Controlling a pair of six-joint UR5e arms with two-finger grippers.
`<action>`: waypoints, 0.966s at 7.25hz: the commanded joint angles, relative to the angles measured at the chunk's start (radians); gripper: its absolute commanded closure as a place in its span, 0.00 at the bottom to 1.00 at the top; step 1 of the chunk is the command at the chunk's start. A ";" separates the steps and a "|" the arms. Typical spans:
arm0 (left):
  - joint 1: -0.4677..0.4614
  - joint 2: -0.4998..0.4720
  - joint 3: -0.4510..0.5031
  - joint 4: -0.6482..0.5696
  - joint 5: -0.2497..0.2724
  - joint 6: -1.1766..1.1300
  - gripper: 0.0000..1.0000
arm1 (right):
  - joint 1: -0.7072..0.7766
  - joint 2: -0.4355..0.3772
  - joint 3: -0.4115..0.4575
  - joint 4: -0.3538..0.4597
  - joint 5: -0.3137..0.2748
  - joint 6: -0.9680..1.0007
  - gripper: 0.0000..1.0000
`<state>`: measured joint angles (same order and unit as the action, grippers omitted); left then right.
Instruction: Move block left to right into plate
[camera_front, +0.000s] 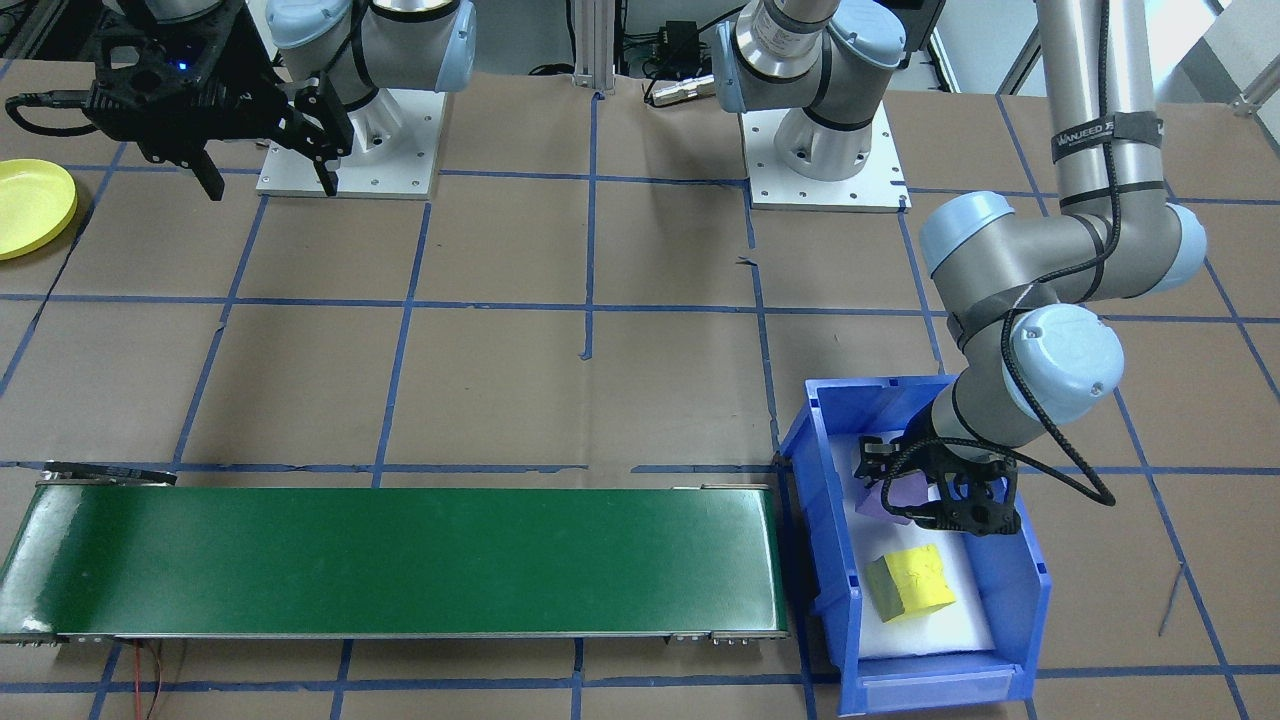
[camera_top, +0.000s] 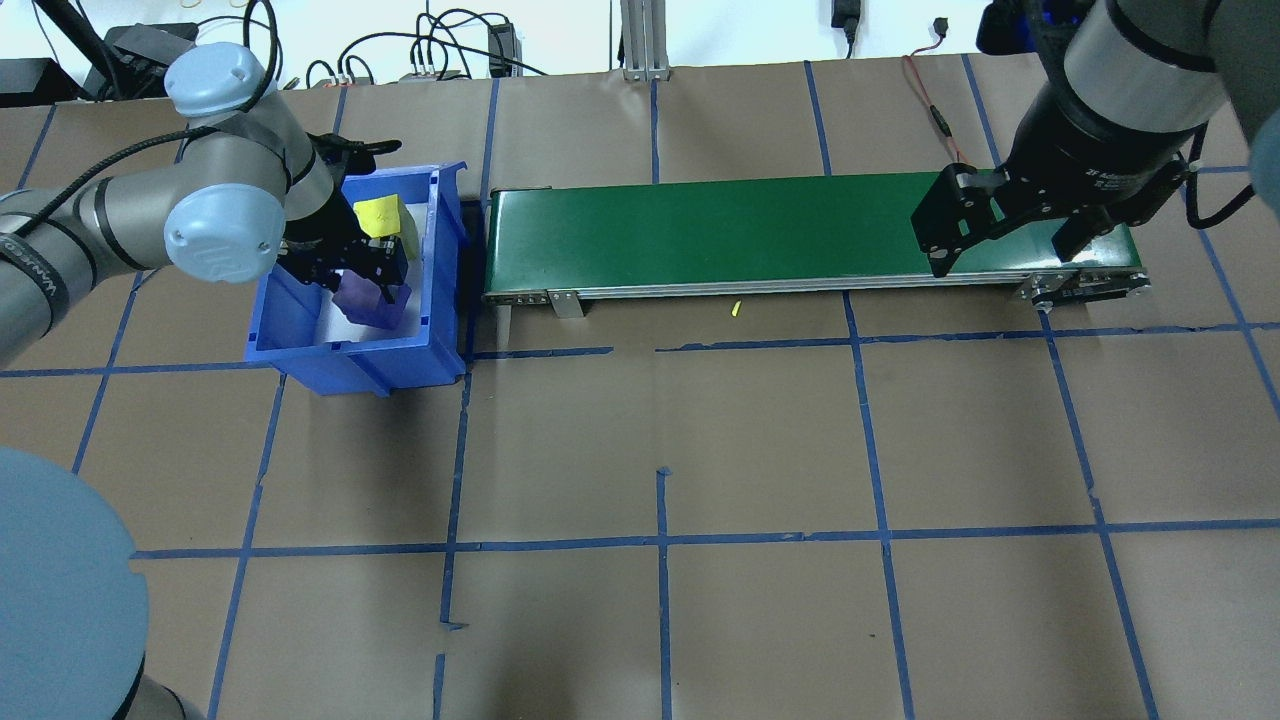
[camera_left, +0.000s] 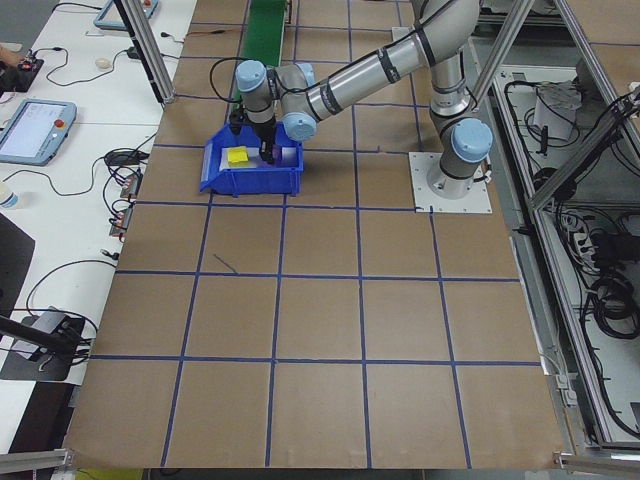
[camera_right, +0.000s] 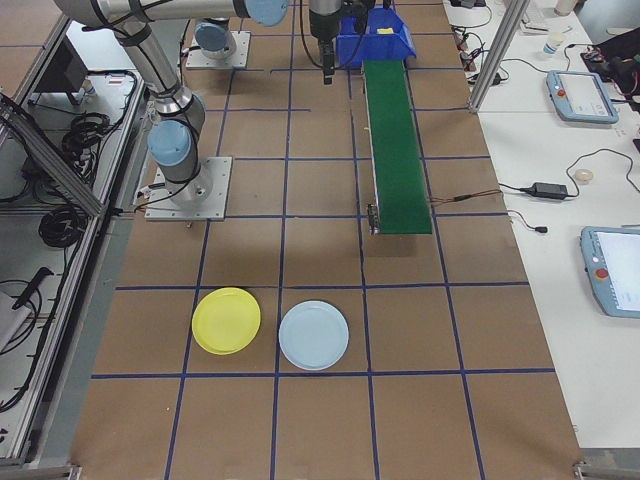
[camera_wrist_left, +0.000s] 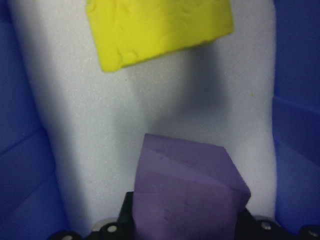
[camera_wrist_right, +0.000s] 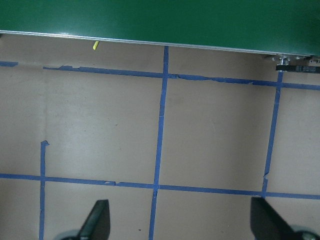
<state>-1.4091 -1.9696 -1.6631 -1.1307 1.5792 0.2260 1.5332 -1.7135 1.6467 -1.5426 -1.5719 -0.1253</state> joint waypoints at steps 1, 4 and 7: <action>-0.002 0.061 0.128 -0.129 0.002 -0.010 0.74 | 0.001 -0.003 -0.002 0.001 0.001 -0.005 0.00; -0.101 0.071 0.212 -0.132 -0.047 -0.174 0.71 | 0.001 -0.005 0.001 0.001 0.000 -0.010 0.00; -0.195 -0.041 0.215 0.021 -0.085 -0.243 0.69 | -0.001 -0.001 -0.001 0.001 -0.002 -0.020 0.00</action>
<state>-1.5697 -1.9482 -1.4503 -1.1972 1.5215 0.0132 1.5334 -1.7155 1.6471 -1.5413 -1.5729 -0.1427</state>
